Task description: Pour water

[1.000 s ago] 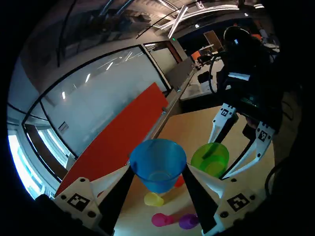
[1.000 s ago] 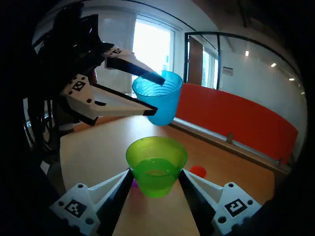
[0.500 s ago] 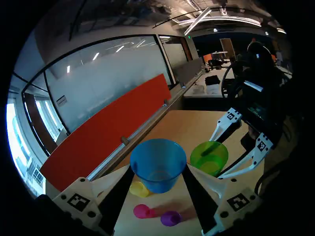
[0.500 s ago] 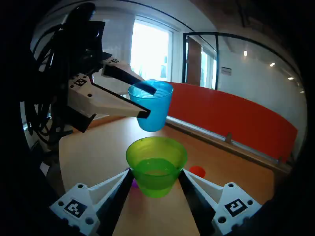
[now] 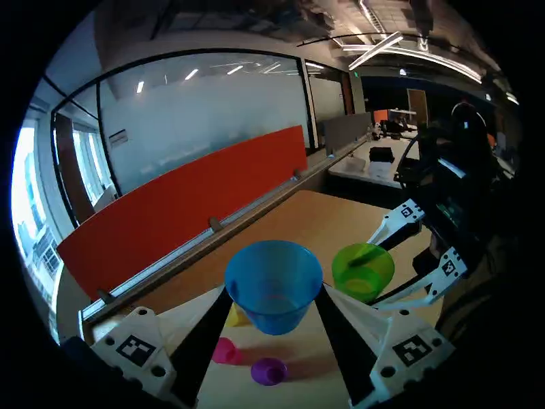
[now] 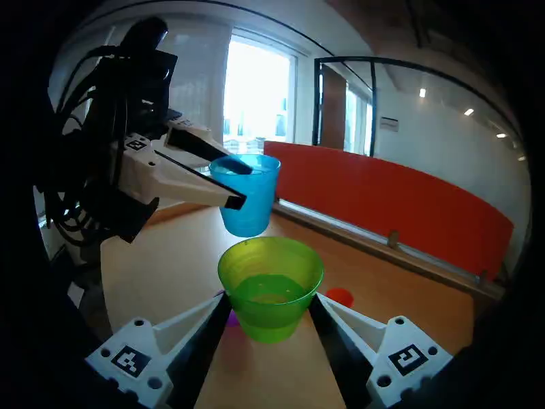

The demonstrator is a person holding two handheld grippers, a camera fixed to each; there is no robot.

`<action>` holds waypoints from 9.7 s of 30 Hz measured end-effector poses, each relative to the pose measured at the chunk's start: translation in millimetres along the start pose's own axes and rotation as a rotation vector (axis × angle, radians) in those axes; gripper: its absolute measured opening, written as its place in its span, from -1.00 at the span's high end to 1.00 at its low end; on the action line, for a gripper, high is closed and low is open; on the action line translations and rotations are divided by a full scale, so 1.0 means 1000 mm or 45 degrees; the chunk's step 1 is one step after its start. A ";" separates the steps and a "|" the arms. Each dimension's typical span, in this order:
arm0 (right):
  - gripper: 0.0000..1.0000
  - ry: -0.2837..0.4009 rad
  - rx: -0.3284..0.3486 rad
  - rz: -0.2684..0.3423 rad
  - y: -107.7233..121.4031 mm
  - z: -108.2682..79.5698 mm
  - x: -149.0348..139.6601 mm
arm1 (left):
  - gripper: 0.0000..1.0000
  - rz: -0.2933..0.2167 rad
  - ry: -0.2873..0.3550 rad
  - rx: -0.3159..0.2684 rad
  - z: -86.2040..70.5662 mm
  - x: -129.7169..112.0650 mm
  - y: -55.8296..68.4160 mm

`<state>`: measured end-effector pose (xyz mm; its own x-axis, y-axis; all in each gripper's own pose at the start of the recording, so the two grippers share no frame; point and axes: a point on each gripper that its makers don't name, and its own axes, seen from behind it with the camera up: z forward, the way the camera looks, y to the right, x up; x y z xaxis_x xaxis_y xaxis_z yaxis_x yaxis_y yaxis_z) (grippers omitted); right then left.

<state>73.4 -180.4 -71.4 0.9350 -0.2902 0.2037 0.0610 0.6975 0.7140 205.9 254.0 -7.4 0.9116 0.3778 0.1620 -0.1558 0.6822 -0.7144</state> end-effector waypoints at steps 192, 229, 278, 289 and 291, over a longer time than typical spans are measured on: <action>-0.67 -0.098 -0.118 0.103 0.065 0.022 -0.072 | -0.80 -0.435 -0.432 0.274 0.201 -0.246 -0.025; -0.67 -0.102 -0.097 0.089 0.066 0.042 -0.089 | -0.80 -0.482 -0.195 0.307 0.099 -0.173 -0.035; -0.67 -0.331 -0.021 0.056 0.058 0.102 -0.225 | -0.80 -0.579 -0.174 0.561 -0.029 -0.194 -0.050; -0.67 -0.356 -0.026 0.073 0.058 0.101 -0.232 | -0.80 -0.582 -0.178 0.555 -0.029 -0.196 -0.048; -0.67 -0.365 -0.030 0.072 0.059 0.101 -0.234 | -0.80 -0.581 -0.178 0.553 -0.028 -0.196 -0.048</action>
<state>-176.5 -137.7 -9.6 0.8005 -0.4214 0.4262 0.0227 0.7320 0.6810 45.6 129.8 -23.8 0.8690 0.0478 0.4925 0.0693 0.9738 -0.2168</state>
